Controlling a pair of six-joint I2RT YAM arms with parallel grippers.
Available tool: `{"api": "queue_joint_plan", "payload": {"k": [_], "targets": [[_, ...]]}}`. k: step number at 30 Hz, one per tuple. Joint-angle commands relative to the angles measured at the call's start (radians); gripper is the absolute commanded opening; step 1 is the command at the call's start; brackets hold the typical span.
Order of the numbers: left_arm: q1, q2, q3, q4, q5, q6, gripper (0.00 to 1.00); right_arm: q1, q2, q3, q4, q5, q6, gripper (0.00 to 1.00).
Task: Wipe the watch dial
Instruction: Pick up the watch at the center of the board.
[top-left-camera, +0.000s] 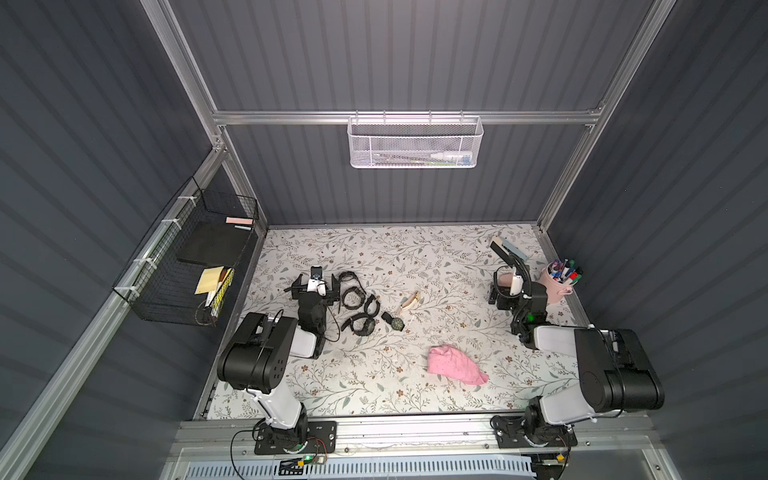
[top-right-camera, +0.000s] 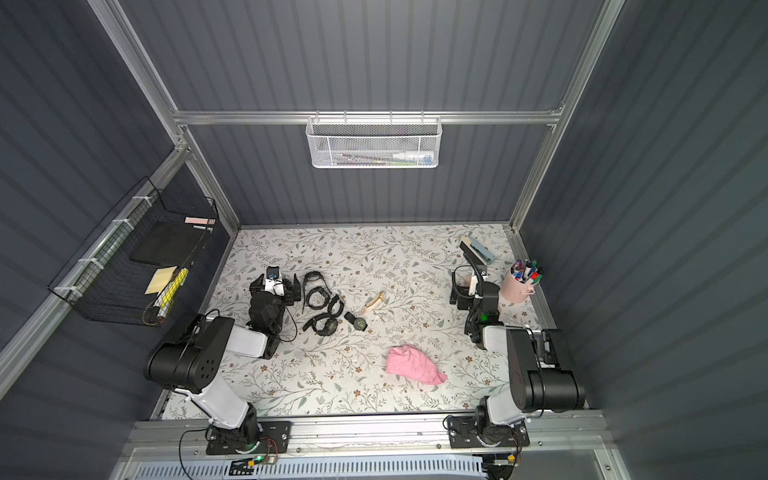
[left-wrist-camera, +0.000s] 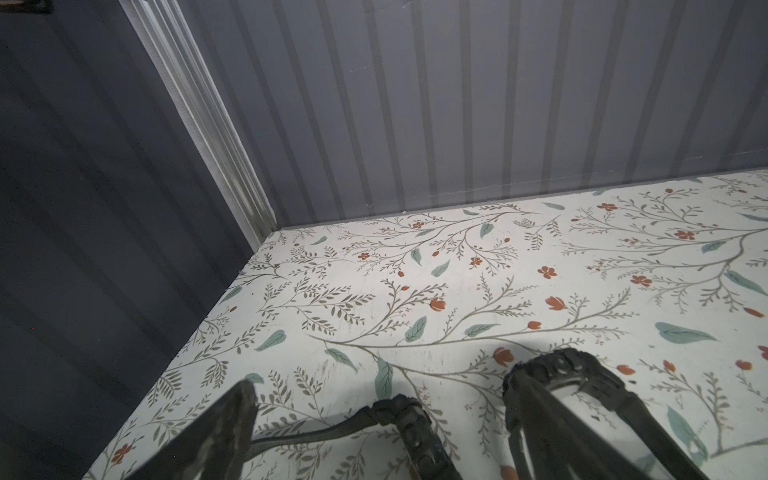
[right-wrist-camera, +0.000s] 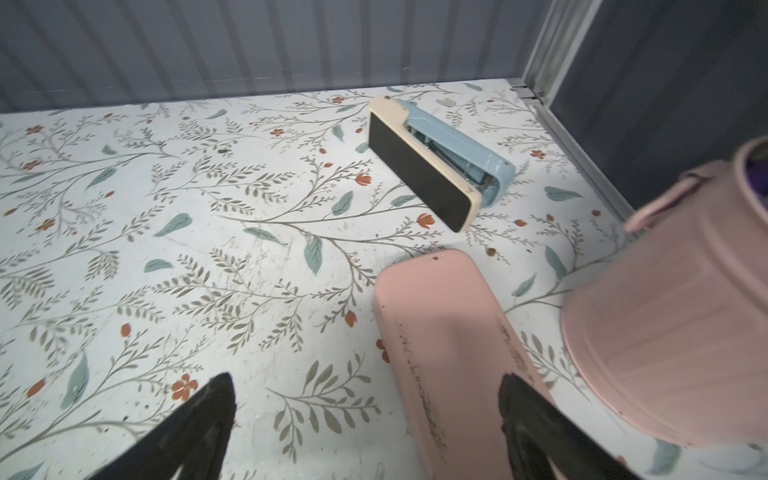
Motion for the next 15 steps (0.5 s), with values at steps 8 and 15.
{"api": "queue_joint_plan", "payload": {"k": [8,15], "targets": [[0.003,-0.196,0.422,-0.846,-0.029,-0.185,0.99,-0.005,-0.119,0.419,-0.794,-0.032,0.285,0.99],[0.002,-0.196,0.701,-1.292,0.211,-0.342,1.00,0.020,-0.187,0.460,-0.976,-0.183,0.301,0.99]]}}
